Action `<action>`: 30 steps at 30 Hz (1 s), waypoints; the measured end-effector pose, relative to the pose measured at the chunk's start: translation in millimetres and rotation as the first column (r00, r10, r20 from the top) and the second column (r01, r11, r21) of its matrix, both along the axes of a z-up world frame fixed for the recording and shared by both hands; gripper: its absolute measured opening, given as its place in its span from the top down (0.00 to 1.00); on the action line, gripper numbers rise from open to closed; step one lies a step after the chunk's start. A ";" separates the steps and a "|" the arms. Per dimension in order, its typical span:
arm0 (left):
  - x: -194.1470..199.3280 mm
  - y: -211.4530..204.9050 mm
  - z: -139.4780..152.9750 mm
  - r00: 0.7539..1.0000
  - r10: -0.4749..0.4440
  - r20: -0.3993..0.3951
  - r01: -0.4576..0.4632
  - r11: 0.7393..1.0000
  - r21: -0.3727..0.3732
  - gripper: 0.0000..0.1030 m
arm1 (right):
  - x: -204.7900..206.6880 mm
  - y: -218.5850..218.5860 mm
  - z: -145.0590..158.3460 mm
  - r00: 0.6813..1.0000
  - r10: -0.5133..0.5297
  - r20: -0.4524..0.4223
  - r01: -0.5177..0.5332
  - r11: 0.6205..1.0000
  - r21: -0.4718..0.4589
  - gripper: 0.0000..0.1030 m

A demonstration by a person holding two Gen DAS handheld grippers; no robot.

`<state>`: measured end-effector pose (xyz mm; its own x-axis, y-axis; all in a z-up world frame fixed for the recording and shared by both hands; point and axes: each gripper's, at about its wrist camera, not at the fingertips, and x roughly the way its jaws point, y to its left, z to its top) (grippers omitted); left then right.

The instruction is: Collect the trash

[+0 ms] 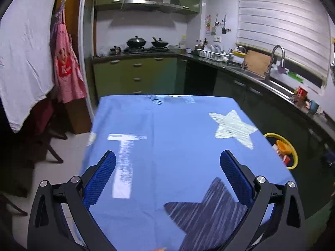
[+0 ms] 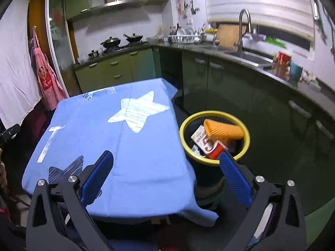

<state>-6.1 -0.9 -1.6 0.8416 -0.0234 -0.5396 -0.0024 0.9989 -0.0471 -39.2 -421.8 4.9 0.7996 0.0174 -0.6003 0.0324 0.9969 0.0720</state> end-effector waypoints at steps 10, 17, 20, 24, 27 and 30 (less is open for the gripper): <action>-11.7 -21.6 7.9 0.999 -0.041 0.017 0.041 0.999 -0.015 0.04 | -23.7 3.9 7.2 0.999 -0.029 0.040 0.030 0.999 -0.026 0.06; -20.7 -25.6 17.8 0.998 -0.040 0.043 0.041 0.999 -0.021 0.04 | -24.0 4.5 6.1 0.998 -0.026 0.052 0.027 0.999 -0.019 0.06; -21.7 -27.1 18.8 0.998 -0.042 0.042 0.043 0.999 -0.022 0.04 | -22.6 2.4 3.6 0.999 -0.026 0.046 0.026 1.000 -0.015 0.06; -21.4 -31.7 19.2 0.998 -0.053 0.036 0.054 0.998 -0.016 0.04 | -23.1 2.5 2.2 0.999 -0.024 0.046 0.025 1.000 -0.015 0.06; -20.8 -35.5 20.8 0.997 -0.068 0.036 0.068 0.998 -0.016 0.04 | -22.9 2.0 1.6 0.999 -0.028 0.046 0.028 0.999 -0.014 0.06; -22.2 -40.0 23.0 0.996 -0.079 0.039 0.079 0.997 -0.008 0.04 | -22.7 1.9 1.7 0.998 -0.029 0.047 0.029 0.999 -0.014 0.06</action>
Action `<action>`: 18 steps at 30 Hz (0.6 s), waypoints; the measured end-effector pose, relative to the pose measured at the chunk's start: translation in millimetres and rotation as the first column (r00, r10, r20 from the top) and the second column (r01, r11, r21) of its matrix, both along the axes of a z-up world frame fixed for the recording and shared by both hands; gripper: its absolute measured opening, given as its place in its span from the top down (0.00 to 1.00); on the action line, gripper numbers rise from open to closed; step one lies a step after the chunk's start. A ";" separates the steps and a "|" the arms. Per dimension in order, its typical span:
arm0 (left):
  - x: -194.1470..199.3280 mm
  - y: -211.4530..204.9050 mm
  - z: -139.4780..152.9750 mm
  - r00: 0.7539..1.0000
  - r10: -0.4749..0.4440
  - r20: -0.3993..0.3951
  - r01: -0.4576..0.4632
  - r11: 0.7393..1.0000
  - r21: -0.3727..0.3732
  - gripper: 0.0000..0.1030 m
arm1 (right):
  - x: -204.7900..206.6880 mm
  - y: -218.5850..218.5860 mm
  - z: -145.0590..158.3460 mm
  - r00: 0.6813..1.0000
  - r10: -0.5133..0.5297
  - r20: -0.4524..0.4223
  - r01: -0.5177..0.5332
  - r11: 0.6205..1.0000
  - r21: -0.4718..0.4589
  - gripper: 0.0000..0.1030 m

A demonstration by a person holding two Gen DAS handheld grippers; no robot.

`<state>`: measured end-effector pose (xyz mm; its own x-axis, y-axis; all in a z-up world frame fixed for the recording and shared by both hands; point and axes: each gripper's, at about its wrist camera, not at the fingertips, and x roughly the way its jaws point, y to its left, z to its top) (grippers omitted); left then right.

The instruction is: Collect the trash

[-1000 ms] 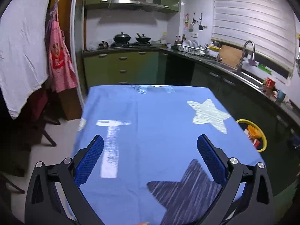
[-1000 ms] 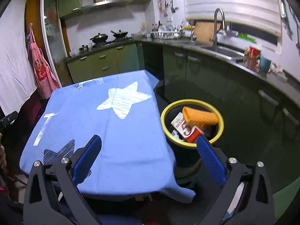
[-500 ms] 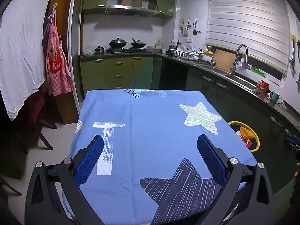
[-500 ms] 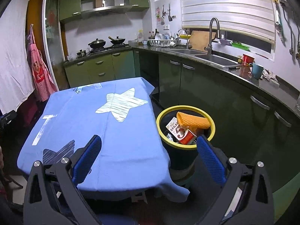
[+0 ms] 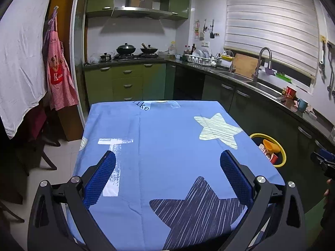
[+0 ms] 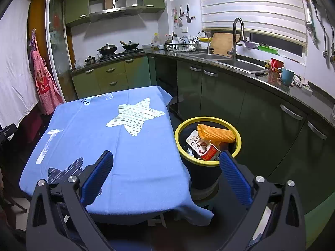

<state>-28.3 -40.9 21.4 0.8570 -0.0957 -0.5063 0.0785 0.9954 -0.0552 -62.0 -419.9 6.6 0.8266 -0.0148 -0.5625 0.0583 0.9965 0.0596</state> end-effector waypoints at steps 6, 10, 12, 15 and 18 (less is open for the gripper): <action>-1.1 -1.9 2.1 1.000 -0.004 0.000 0.004 1.000 0.004 0.04 | -0.1 -0.6 0.2 1.000 0.000 0.003 0.000 1.000 0.001 0.06; -1.4 -2.0 1.9 1.000 -0.006 -0.001 0.006 1.000 0.002 0.04 | 0.7 2.1 0.7 1.000 -0.002 0.005 0.002 1.000 0.002 0.06; -1.9 -3.1 1.8 1.000 -0.009 -0.002 0.009 1.000 0.002 0.04 | 1.1 2.2 0.4 1.000 -0.001 0.005 0.001 1.000 0.002 0.06; -2.3 -3.8 1.5 1.000 -0.011 -0.004 0.011 1.000 0.001 0.04 | 1.0 2.3 0.3 1.000 -0.002 0.005 0.002 1.000 0.002 0.06; -2.2 -4.5 0.7 1.000 -0.014 -0.006 0.014 1.000 0.003 0.04 | 0.9 2.4 0.2 1.000 -0.002 0.006 0.001 1.000 0.003 0.06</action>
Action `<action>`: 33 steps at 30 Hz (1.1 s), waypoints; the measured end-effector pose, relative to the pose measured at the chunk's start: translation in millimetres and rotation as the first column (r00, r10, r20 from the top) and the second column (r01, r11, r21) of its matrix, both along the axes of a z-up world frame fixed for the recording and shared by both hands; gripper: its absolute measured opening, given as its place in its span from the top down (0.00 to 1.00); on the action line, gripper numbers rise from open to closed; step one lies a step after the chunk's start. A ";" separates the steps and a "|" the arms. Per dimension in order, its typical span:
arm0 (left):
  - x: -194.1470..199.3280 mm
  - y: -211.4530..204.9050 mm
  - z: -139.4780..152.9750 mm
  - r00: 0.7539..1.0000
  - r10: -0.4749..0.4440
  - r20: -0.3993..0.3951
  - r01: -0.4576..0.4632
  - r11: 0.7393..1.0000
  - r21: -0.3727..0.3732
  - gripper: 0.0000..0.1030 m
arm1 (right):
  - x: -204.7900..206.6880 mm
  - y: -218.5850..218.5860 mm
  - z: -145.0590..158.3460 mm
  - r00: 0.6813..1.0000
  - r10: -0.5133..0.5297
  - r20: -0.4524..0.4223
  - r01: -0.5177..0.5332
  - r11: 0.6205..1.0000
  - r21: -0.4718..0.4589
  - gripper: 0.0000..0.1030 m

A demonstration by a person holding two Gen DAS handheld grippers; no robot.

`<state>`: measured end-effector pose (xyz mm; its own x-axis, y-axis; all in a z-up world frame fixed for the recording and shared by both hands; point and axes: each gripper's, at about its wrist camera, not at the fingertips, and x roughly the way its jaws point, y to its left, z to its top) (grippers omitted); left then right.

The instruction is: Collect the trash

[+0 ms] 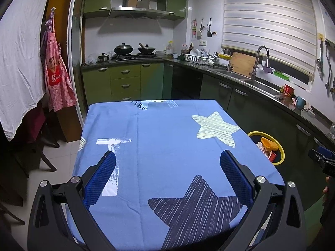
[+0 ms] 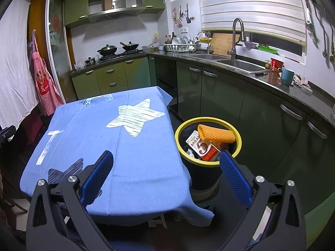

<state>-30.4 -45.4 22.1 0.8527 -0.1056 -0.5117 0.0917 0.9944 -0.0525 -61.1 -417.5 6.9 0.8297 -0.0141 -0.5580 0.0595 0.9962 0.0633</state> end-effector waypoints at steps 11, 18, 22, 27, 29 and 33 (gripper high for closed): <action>2.1 -1.9 -1.3 1.000 -0.005 -0.005 0.005 1.000 -0.001 0.04 | -0.5 -0.3 -0.5 1.000 -0.003 0.000 0.003 1.000 0.001 0.06; 2.5 -2.1 -1.9 1.000 -0.006 -0.006 0.006 1.000 -0.003 0.04 | -0.5 -0.7 -1.3 1.000 -0.004 0.000 0.004 1.000 0.001 0.06; 3.5 -4.3 -3.0 1.000 -0.009 -0.008 0.009 1.000 0.000 0.04 | -0.5 -0.7 -1.4 1.000 -0.004 0.000 0.004 1.000 0.000 0.06; 3.6 -5.9 -4.9 1.000 -0.011 -0.011 0.011 1.000 -0.001 0.04 | -0.5 -0.5 -1.7 1.000 -0.005 -0.002 0.005 1.000 0.001 0.06; 3.5 -5.6 -4.8 1.000 -0.011 -0.012 0.011 1.000 -0.003 0.04 | -0.6 -0.6 -1.3 1.000 -0.004 0.000 0.004 1.000 0.002 0.06; 4.2 -5.8 -5.9 1.000 -0.014 -0.015 0.014 1.000 -0.005 0.05 | -0.7 -0.5 -1.3 1.000 -0.004 0.000 0.004 1.000 0.002 0.06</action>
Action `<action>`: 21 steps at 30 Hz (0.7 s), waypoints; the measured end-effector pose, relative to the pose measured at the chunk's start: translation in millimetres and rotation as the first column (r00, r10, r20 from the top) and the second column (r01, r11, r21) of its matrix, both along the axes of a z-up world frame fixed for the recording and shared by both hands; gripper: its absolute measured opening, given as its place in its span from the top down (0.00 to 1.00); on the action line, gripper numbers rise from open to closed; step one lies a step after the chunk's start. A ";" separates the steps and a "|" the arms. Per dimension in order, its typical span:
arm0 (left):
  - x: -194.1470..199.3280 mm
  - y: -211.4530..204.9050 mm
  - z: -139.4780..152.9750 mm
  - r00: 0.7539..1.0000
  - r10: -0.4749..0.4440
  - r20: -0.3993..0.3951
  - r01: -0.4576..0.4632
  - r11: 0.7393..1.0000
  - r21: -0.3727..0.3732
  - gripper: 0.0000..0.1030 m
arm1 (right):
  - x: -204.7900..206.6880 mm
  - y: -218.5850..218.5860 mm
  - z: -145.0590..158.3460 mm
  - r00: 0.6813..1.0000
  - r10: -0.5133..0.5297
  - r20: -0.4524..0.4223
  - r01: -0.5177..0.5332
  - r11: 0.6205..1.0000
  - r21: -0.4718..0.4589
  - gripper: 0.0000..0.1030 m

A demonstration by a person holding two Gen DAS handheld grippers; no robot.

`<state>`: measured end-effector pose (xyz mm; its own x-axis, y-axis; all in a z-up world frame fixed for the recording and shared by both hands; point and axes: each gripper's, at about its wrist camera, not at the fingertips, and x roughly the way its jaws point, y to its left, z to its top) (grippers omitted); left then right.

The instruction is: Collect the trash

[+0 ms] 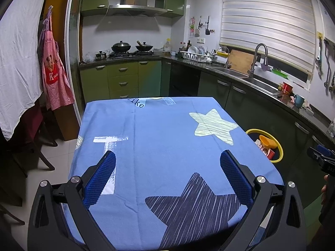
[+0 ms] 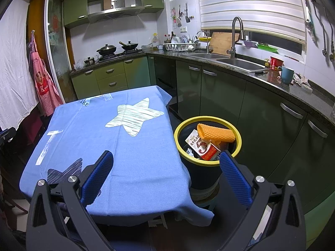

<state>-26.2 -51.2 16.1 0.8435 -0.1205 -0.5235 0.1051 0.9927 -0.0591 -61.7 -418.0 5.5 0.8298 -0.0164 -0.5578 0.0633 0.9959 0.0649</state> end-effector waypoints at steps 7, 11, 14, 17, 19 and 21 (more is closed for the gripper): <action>0.2 -0.9 -1.8 1.000 -0.007 0.001 0.007 1.000 -0.001 0.04 | 0.0 0.3 -1.6 1.000 0.001 -0.004 -0.001 1.000 0.001 0.06; -0.2 -2.6 -2.0 1.000 -0.014 0.002 0.014 1.000 -0.002 0.04 | 0.2 0.3 -4.5 1.000 0.002 -0.005 -0.002 1.000 -0.003 0.06; -0.1 -1.7 -1.6 1.000 -0.016 0.003 0.016 1.000 -0.004 0.04 | 0.4 0.2 -4.6 1.000 0.002 -0.006 -0.002 1.000 0.000 0.06; -0.4 -1.7 -1.9 1.000 -0.019 0.000 0.019 1.000 -0.007 0.04 | 0.5 0.0 -6.1 1.000 0.004 -0.009 -0.004 1.000 -0.001 0.06; 0.0 -1.7 -1.6 1.000 -0.019 -0.004 0.019 1.000 -0.010 0.04 | 0.7 -0.2 -6.9 1.000 0.004 -0.009 -0.004 1.000 -0.001 0.06; 0.0 0.2 -1.4 1.000 -0.027 -0.008 0.026 0.999 -0.024 0.04 | 0.6 0.2 -7.5 1.000 0.003 -0.010 -0.003 1.000 -0.003 0.06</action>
<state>-26.2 -51.0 14.7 0.8357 -0.1554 -0.5268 0.1309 0.9879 -0.0838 -61.1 -417.8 -2.0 0.8244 -0.0151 -0.5657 0.0606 0.9962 0.0618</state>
